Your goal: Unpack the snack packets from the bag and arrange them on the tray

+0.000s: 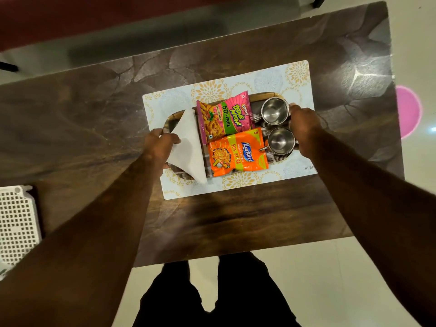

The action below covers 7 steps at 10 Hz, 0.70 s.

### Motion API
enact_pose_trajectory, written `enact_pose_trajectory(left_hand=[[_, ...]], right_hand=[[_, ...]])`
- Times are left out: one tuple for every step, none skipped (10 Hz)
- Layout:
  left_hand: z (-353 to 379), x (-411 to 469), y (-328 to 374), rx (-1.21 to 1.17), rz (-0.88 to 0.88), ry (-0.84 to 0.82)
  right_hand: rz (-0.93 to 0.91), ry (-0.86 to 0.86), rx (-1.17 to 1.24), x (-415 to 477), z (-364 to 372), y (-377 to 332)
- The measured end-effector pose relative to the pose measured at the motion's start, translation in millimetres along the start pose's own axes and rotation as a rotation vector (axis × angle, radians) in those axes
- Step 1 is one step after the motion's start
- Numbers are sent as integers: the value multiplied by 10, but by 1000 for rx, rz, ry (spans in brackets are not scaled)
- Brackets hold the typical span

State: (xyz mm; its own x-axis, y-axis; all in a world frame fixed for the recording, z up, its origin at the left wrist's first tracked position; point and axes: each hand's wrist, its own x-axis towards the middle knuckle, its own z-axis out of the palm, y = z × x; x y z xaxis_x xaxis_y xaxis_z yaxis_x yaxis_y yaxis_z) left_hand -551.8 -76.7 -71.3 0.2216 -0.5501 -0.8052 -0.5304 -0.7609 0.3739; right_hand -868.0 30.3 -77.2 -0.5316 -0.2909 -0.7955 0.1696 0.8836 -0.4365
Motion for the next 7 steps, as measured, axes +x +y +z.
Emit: enact_pose_trajectory(left_hand=[[31, 0, 14, -3, 3, -6], [57, 12, 51, 9, 15, -6], [70, 25, 62, 24, 33, -1], [96, 27, 23, 59, 80, -18], [100, 14, -12, 81, 102, -3], [33, -15, 0, 167, 110, 25], [-49, -120, 14, 268, 151, 47]], right_hand=[[-1, -5, 6, 19, -18, 8], [-1, -4, 29, 25, -33, -11], [3, -5, 27, 24, -17, -10], [-23, 42, 0, 2, 33, 13], [-44, 62, -37, -16, 57, 14], [-73, 57, -101, -71, 42, -25], [-124, 109, -162, -149, 24, -57]])
